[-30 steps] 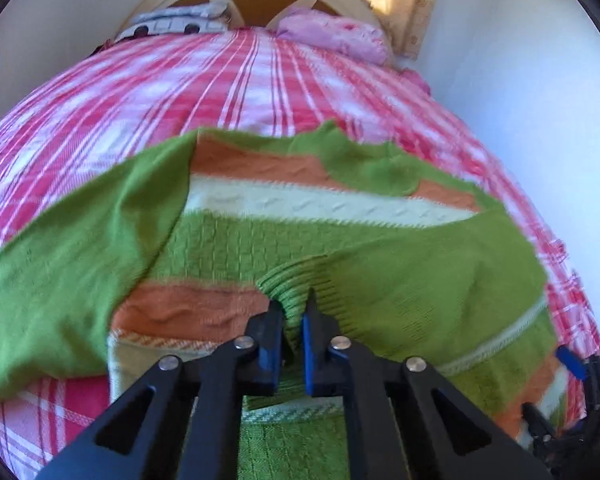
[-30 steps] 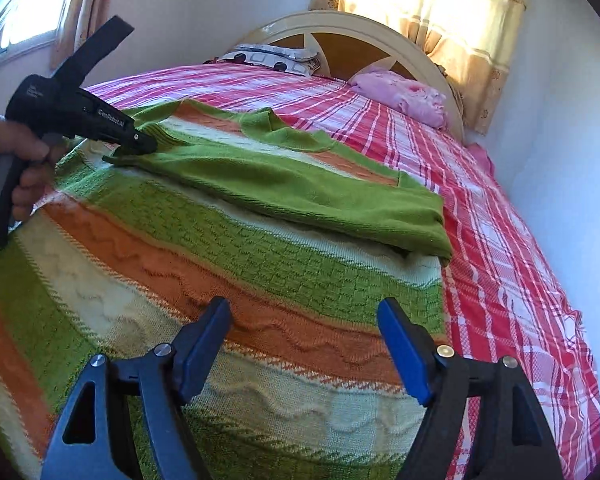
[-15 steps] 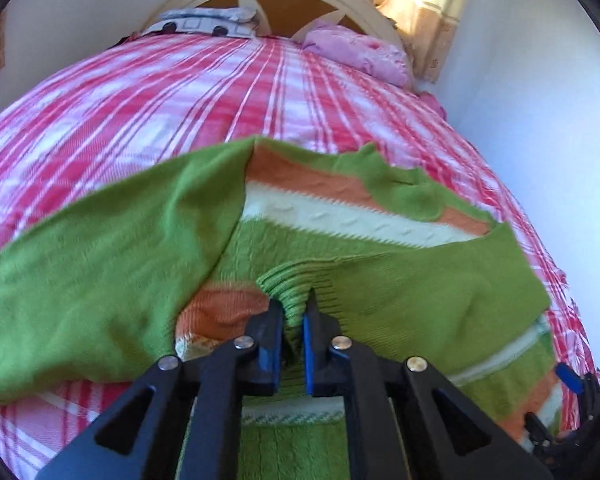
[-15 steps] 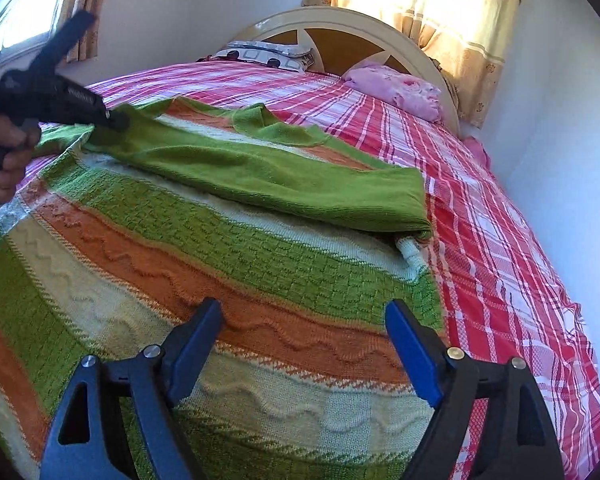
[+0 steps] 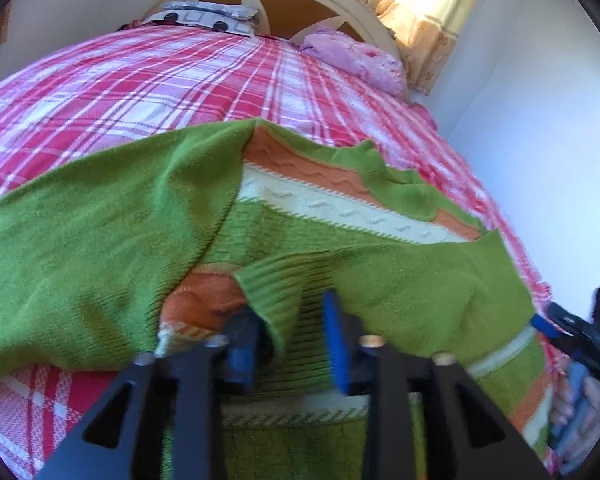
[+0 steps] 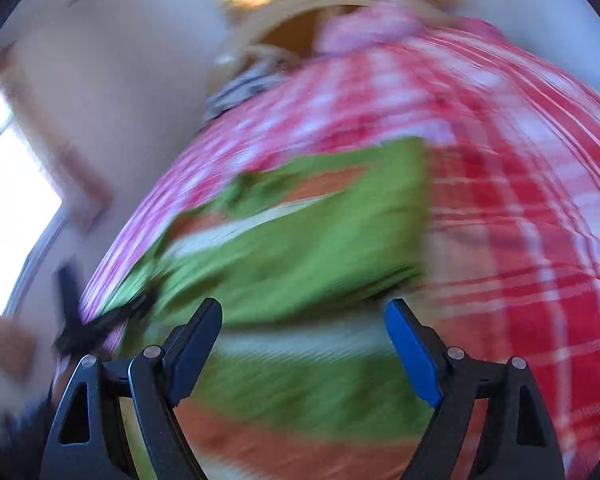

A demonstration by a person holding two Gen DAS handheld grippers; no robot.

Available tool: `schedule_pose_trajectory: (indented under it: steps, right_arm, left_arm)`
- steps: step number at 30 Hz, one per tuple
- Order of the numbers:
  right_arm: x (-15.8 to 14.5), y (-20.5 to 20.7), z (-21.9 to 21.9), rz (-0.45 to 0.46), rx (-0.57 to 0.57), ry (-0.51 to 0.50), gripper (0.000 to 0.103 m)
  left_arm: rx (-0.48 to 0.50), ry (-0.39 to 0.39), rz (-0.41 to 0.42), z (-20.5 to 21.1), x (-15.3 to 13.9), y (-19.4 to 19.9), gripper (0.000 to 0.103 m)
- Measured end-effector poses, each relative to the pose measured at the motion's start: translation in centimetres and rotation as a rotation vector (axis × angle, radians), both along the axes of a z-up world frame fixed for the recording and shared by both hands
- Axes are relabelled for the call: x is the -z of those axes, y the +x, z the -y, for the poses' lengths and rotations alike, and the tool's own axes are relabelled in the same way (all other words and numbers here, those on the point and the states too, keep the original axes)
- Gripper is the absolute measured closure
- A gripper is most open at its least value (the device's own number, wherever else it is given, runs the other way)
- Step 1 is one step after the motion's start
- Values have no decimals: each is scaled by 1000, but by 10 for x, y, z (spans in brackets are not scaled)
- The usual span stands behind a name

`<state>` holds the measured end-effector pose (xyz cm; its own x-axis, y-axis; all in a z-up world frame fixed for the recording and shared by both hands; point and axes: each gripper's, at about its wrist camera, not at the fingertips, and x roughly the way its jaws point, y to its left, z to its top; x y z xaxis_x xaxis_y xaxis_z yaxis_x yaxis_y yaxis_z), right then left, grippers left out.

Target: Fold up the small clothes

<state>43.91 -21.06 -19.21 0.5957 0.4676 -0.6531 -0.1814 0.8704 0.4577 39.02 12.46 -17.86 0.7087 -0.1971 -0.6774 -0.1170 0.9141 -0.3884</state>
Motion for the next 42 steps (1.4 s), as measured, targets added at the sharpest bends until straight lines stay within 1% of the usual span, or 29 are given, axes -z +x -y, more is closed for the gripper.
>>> schedule_pose_trajectory:
  steps: [1, 2, 3, 4, 6, 7, 9, 11, 12, 13, 14, 16, 18, 19, 20, 22, 25, 26, 28, 30, 31, 33, 34, 35, 36, 37, 39, 40, 42]
  right_arm:
    - [4, 3, 12, -20, 61, 0, 19]
    - [9, 4, 25, -49, 107, 41, 19]
    - [10, 2, 38, -54, 125, 128, 19]
    - [7, -3, 46, -40, 144, 170, 19]
    - [-6, -14, 47, 4, 152, 164, 19]
    - [-16, -21, 39, 43, 110, 184, 19]
    - [-28, -29, 20, 72, 2, 221, 19]
    - [-32, -28, -11, 53, -131, 226, 19]
    - [-28, -26, -25, 30, -166, 190, 19]
    - [-21, -21, -36, 5, -170, 145, 19]
    - [-13, -16, -38, -20, -141, 116, 19]
    - [6, 0, -21, -64, 3, 102, 19]
    - [14, 5, 2, -64, 84, 205, 21]
    - [15, 4, 5, -75, 99, 238, 22]
    - [11, 3, 2, -72, 93, 220, 22]
    - [-3, -8, -11, -46, 75, 123, 21]
    - [-32, -21, -30, 13, 70, 15, 21]
    - [-39, -21, -37, 35, 58, 5, 21]
    - [-52, -22, -60, 94, -16, -12, 20]
    - [-54, -16, -84, 151, -81, -79, 20]
    - [-52, -18, -88, 157, -94, -108, 19]
    - [-34, -4, -99, 116, -103, -181, 19]
    - [-18, 4, -101, 55, -98, -214, 19]
    - [2, 12, -102, -30, -96, -236, 19]
    - [7, 9, -103, -14, -93, -251, 19]
    - [4, 6, -106, 9, -91, -276, 19]
    - [-3, 0, -118, 17, -89, -353, 19]
    - [-8, -5, -124, 25, -99, -357, 19]
    - [-16, -10, -136, 49, -156, -308, 19]
  left_arm:
    - [3, 9, 14, 2, -2, -2, 41]
    - [-2, 32, 24, 5, -5, -3, 33]
    - [-5, 55, 35, 8, -7, -5, 24]
    - [9, 61, 47, 10, -8, -5, 21]
    - [25, 68, 50, 13, -8, -4, 16]
    - [25, 67, 51, 13, -8, -3, 16]
    - [24, 54, 60, 10, -9, -4, 15]
    - [18, 32, 79, 6, -10, -6, 11]
    - [15, 25, 86, 5, -10, -8, 9]
    - [8, 20, 90, 4, -10, -9, 8]
    - [2, 16, 93, 3, -9, -10, 8]
    - [-8, 10, 93, 2, -8, -10, 8]
    - [-11, 5, 83, 1, -7, -9, 8]
    - [-10, 9, 75, 2, -6, -8, 8]
    - [-4, 16, 70, 3, -6, -6, 7]
    - [5, 14, 78, 4, -6, -7, 5]
    - [-16, -22, 111, -3, -8, -13, 5]
    - [-33, -36, 131, -7, -10, -17, 5]
    - [-65, -77, 156, -16, -15, -26, 5]
    - [-104, -121, 159, -26, -18, -36, 4]
    - [-118, -128, 155, -32, -20, -41, 4]
    - [-137, -97, 152, -41, -25, -52, 4]
    - [-148, -67, 149, -48, -27, -59, 4]
    - [-163, -39, 143, -57, -29, -67, 4]
    - [-176, -21, 138, -64, -30, -72, 4]
    - [-198, 1, 132, -74, -30, -79, 4]
    - [-244, 17, 124, -98, -31, -94, 4]
    - [-266, 29, 115, -106, -30, -98, 4]
    - [-326, 50, 89, -129, -28, -108, 4]
